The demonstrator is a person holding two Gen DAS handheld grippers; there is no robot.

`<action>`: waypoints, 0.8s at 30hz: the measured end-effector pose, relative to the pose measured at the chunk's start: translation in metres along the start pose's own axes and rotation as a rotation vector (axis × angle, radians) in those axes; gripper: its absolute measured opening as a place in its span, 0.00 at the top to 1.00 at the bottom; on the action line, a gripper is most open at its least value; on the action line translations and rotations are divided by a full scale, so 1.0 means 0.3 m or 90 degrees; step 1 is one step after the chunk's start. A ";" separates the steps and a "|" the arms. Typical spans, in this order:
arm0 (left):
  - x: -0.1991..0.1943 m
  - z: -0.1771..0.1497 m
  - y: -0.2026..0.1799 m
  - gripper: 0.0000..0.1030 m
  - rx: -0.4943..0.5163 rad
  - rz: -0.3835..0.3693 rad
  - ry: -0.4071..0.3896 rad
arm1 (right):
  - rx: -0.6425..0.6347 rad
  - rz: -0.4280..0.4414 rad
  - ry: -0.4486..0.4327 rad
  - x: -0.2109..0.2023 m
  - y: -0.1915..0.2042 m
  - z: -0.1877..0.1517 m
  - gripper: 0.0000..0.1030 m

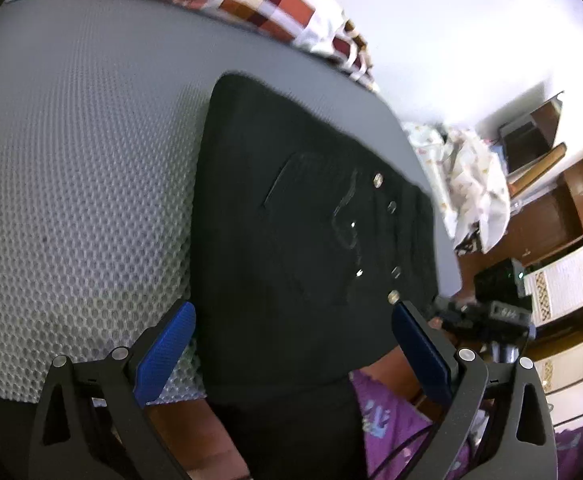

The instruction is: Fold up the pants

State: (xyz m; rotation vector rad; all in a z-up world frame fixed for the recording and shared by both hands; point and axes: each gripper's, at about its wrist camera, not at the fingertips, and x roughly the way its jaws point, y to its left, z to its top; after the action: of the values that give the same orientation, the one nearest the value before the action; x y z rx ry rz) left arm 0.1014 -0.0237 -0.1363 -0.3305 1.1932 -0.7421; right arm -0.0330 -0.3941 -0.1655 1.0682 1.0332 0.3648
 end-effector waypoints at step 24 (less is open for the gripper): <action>0.071 -0.024 -0.030 0.05 0.027 0.016 0.026 | -0.145 -0.106 -0.020 0.001 0.165 0.017 0.83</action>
State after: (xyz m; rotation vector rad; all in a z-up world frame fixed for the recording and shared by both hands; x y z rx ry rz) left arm 0.0952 -0.0436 -0.1487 -0.2652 1.2171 -0.7538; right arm -0.0181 -0.3731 -0.1230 0.7761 1.0180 0.3212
